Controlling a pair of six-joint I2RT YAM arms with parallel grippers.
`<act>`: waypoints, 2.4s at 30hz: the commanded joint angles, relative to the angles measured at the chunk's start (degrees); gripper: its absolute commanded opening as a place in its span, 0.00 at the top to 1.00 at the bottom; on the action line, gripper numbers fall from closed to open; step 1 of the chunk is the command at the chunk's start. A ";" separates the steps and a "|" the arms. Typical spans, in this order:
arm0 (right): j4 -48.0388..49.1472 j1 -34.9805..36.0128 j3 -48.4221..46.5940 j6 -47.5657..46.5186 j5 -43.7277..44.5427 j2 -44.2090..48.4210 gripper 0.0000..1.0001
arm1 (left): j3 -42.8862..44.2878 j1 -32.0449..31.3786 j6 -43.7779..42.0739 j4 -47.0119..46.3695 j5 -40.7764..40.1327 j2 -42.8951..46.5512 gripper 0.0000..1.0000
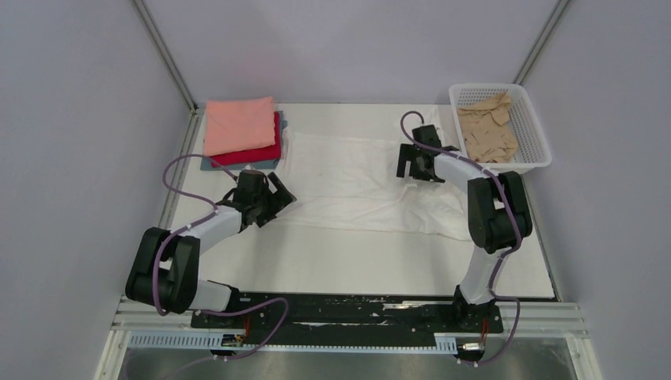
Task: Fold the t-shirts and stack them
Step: Fold the flattened tshirt in 1/3 of the way
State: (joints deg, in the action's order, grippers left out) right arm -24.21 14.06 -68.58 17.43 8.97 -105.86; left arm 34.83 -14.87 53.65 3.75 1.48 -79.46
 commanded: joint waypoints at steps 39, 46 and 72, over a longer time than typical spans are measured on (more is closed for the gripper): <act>25.83 2.37 10.76 6.82 19.65 3.89 0.00 | -5.06 2.08 -3.70 4.86 -5.76 3.59 0.00; 32.65 -0.98 -0.06 1.85 16.38 -2.79 0.00 | -5.84 2.22 -3.55 4.67 -5.38 4.82 0.00; 10.72 7.11 -6.51 9.56 -12.62 -1.94 0.00 | -4.98 2.22 -3.47 5.24 -4.39 5.27 0.00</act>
State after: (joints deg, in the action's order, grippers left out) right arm -14.70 18.72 -63.16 28.56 -1.39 -101.51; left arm 30.92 -13.04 52.05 3.84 -1.10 -74.43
